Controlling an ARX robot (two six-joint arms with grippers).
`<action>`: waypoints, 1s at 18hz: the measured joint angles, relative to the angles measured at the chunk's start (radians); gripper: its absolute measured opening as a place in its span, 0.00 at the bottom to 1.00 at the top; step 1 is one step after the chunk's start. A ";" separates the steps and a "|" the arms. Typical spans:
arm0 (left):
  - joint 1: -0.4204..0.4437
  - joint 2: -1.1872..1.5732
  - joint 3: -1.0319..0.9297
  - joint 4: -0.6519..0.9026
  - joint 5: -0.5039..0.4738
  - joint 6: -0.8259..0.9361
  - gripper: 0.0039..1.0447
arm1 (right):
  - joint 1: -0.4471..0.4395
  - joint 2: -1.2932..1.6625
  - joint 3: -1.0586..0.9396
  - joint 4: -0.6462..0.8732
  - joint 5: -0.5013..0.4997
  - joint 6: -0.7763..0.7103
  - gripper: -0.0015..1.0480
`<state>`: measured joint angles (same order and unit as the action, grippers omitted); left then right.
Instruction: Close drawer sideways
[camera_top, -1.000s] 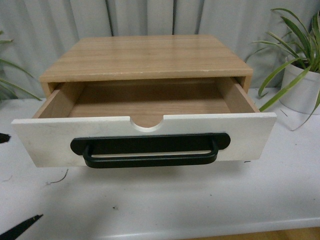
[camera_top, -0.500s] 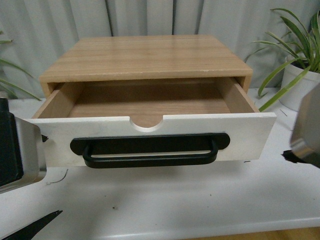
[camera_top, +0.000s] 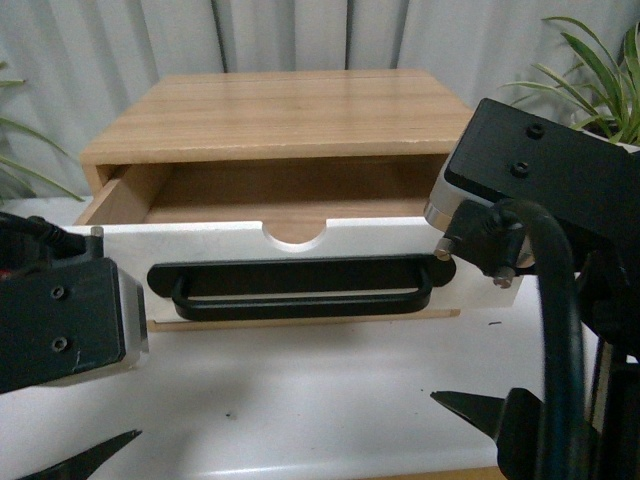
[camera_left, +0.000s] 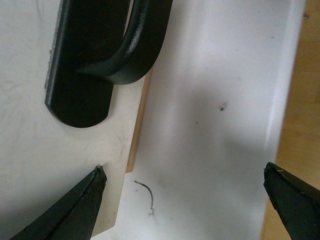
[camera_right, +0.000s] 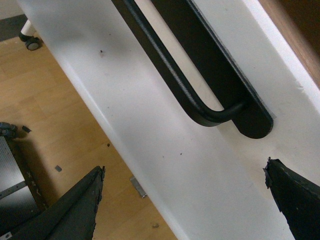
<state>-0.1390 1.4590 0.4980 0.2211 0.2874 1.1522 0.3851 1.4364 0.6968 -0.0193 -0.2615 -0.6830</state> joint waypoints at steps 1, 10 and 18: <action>0.004 0.023 0.021 0.013 -0.011 0.001 0.94 | -0.002 0.026 0.021 0.005 0.000 0.001 0.94; -0.005 0.220 0.215 0.110 -0.111 -0.023 0.94 | -0.079 0.183 0.153 0.056 0.027 0.009 0.94; -0.034 0.330 0.303 0.109 -0.126 -0.049 0.94 | -0.124 0.283 0.272 0.061 0.033 0.042 0.94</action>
<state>-0.1734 1.7889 0.8013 0.3302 0.1612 1.1030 0.2615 1.7195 0.9691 0.0418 -0.2287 -0.6407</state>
